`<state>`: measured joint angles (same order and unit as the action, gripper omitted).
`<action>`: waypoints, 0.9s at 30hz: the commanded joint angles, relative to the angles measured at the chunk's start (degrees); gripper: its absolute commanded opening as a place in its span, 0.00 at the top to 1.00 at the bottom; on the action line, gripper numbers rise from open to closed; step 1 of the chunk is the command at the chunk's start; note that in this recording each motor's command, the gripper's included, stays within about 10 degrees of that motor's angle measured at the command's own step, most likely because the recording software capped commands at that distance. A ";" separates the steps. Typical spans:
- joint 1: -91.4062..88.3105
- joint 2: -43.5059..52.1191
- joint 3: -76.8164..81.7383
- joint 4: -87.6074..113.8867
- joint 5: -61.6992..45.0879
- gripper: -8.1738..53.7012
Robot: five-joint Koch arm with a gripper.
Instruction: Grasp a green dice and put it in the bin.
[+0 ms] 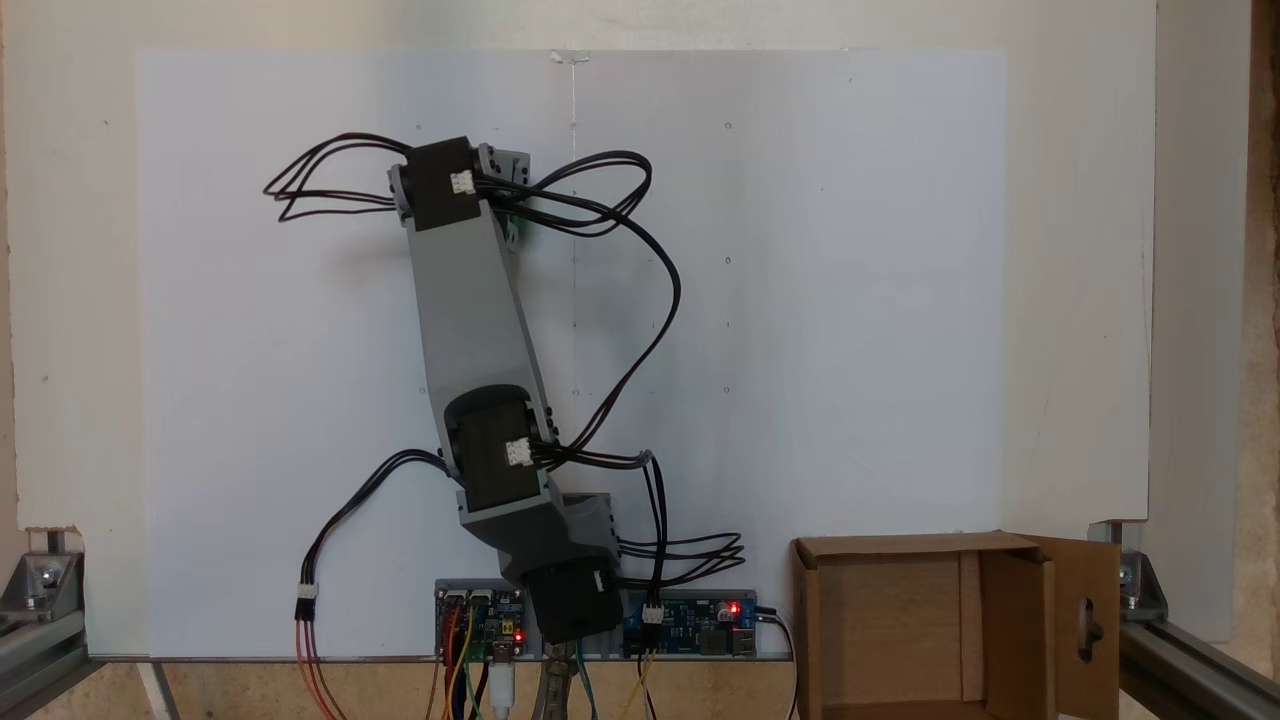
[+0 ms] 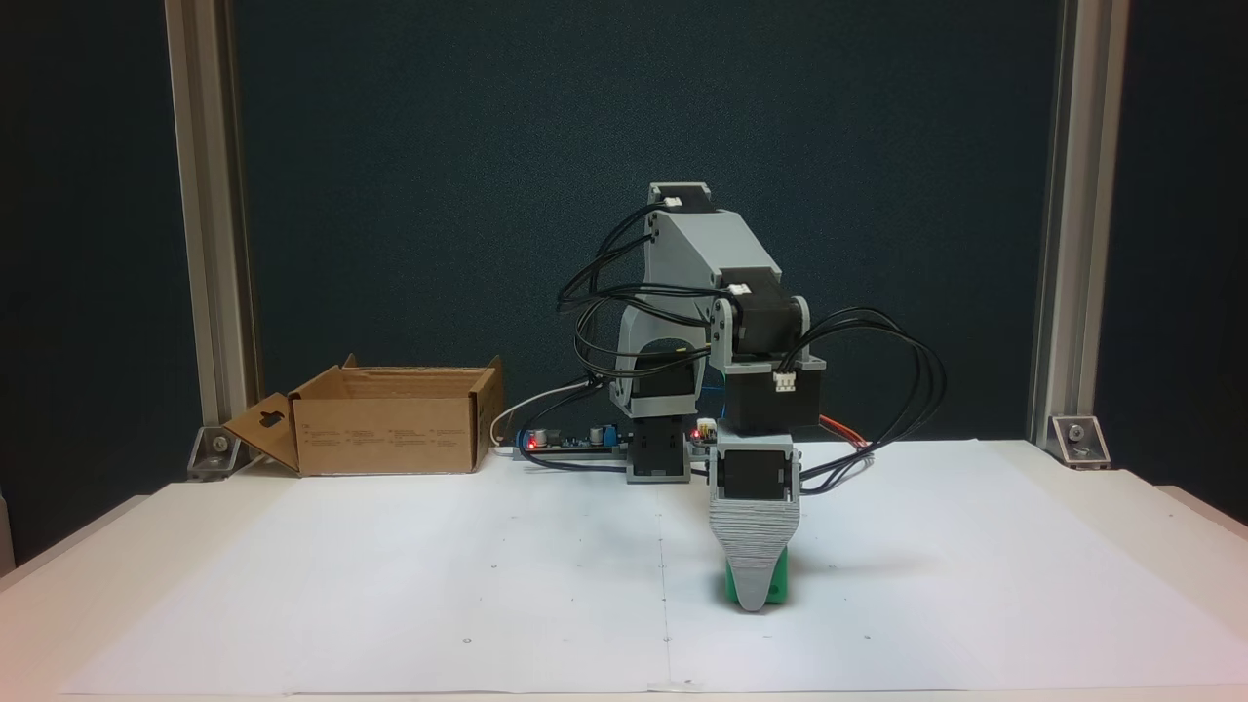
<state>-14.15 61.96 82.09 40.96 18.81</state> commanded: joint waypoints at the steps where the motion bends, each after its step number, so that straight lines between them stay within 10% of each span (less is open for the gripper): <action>1: 0.00 0.26 -0.70 -0.26 3.43 0.67; 27: 4.83 33.31 -3.60 5.10 0.88 0.67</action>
<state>-10.81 92.81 82.18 45.35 18.81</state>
